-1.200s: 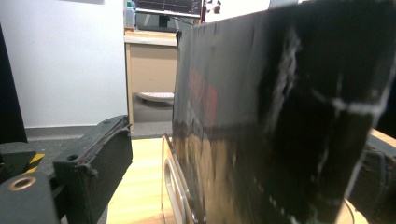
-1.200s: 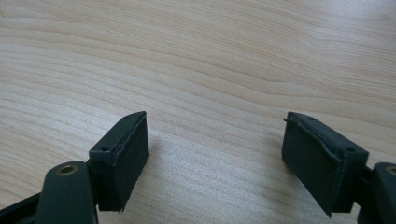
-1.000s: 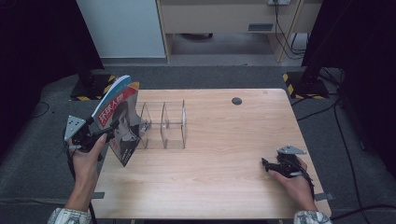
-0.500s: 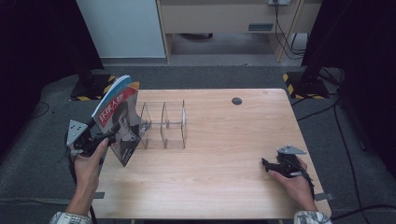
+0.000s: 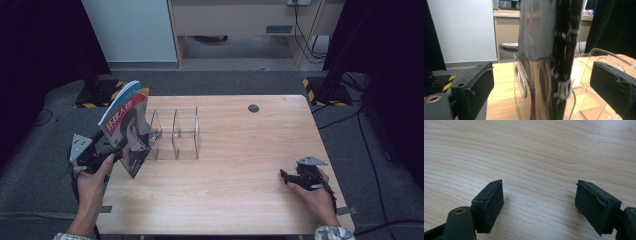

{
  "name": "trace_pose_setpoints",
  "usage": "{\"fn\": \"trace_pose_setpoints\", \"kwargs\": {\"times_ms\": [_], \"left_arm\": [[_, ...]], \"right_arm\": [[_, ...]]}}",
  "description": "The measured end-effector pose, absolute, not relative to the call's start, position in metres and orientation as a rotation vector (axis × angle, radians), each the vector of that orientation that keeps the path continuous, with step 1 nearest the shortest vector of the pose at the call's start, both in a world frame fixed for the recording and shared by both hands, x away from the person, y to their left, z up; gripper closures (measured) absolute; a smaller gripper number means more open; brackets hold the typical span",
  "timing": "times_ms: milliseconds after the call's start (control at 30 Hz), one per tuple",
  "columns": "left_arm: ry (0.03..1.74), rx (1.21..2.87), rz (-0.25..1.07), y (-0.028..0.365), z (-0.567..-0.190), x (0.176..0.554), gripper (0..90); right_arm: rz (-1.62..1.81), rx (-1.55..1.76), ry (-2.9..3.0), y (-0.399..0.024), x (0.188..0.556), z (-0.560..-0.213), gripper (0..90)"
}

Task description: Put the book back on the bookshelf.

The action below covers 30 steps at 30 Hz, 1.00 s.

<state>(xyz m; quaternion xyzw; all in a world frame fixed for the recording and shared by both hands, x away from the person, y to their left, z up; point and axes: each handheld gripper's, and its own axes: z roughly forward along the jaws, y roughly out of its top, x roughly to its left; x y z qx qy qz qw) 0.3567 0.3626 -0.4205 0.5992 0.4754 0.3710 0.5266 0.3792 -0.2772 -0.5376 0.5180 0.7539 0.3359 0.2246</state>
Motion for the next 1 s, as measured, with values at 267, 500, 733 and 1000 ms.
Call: {"fn": "trace_pose_setpoints", "kwargs": {"times_ms": [267, 500, 733, 1000], "left_arm": [[1.15, 1.443, 0.88, 0.37, -0.429, 0.346, 4.8], [1.157, 1.447, 0.864, 0.372, -0.433, 0.345, 4.8], [1.131, 1.447, 0.868, 0.369, -0.42, 0.344, 5.0], [1.102, 1.447, 0.882, 0.367, -0.406, 0.344, 5.1]], "right_arm": [[0.927, 1.429, 2.08, -0.277, 0.379, -0.538, 23.0], [0.927, 1.428, 2.079, -0.277, 0.379, -0.538, 23.0], [0.928, 1.421, 2.081, -0.277, 0.379, -0.538, 23.0], [0.928, 1.423, 2.082, -0.277, 0.379, -0.538, 23.0]]}}
